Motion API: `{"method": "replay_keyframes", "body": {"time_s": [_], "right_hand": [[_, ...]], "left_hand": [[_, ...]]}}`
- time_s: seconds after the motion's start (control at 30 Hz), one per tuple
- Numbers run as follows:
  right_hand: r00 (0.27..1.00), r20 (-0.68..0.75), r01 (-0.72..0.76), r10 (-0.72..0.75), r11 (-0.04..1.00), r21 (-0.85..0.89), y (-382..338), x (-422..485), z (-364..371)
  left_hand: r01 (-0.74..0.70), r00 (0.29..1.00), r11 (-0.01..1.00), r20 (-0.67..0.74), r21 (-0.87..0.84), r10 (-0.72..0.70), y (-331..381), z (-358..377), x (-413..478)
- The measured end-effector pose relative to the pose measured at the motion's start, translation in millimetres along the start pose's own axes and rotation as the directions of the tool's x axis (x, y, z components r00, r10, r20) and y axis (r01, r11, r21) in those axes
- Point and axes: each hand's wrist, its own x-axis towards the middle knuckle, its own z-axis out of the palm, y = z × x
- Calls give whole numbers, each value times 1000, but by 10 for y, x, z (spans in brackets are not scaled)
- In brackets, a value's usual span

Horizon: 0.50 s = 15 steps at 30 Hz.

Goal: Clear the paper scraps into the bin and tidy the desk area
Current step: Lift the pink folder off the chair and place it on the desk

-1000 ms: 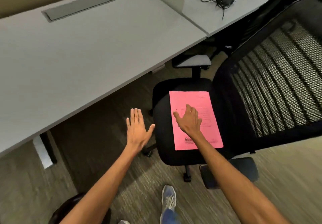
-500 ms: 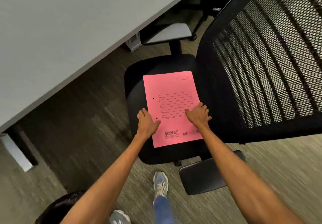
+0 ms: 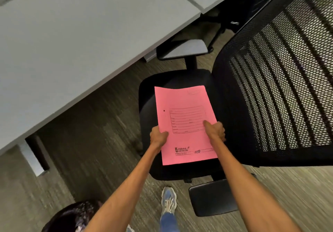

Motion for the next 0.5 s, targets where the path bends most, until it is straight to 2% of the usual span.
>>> {"method": "replay_keyframes", "body": {"time_s": [0.17, 0.33, 0.5], "right_hand": [[966, -242, 113, -94, 992, 64, -421, -552, -243], [941, -257, 259, -220, 958, 127, -991, -1143, -429], [918, -188, 375, -349, 919, 126, -1515, -1820, -262]], "left_hand": [[-83, 996, 994, 20, -70, 84, 403, -281, -369], [-214, 977, 966, -50, -145, 209, 806, -854, -784], [-331, 940, 928, -139, -170, 310, 937, -1641, -1104]]}}
